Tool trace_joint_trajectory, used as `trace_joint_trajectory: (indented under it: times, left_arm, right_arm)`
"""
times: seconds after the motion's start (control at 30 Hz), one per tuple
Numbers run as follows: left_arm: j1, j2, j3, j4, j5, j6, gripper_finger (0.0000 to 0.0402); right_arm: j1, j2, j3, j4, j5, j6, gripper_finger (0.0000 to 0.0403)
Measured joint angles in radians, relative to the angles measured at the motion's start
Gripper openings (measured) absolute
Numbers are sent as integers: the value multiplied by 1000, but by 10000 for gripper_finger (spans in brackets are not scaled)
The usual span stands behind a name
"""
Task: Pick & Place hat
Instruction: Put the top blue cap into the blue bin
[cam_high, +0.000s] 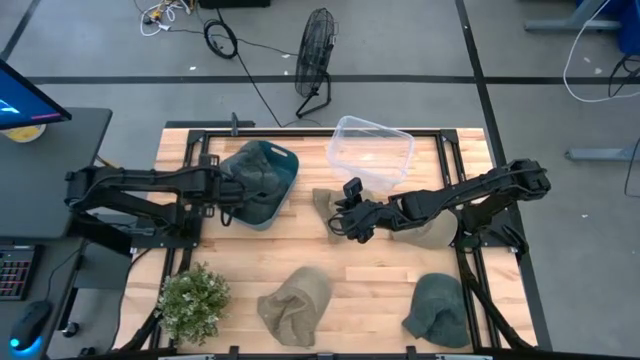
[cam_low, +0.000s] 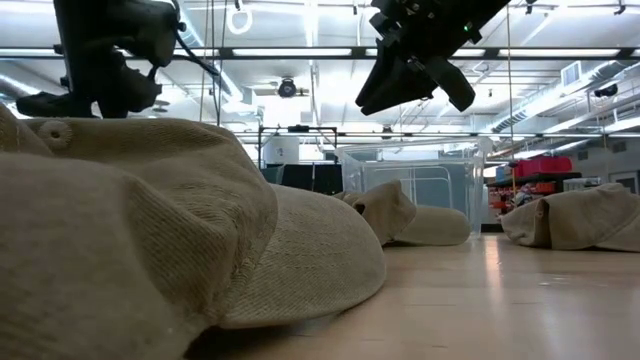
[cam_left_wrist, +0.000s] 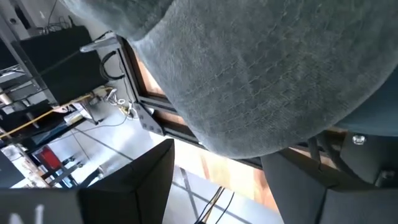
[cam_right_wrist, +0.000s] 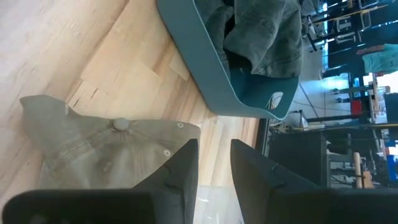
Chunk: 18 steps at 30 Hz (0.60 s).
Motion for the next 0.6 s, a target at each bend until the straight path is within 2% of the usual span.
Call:
trace_joint_trajectory:
  times: [0.17,0.27,0.4,0.6]
  left_arm:
    - [0,0,0,59,-3,0,238]
    - [0,0,0,98,-10,0,218]
    - [0,0,0,148,-12,1,164]
    - [0,0,0,181,-17,1,55]
  right_arm:
    - [0,0,0,0,0,0,98]
    - [0,0,0,0,0,0,98]
    - [0,0,0,0,0,0,98]
    - [0,0,0,-1,0,0,98]
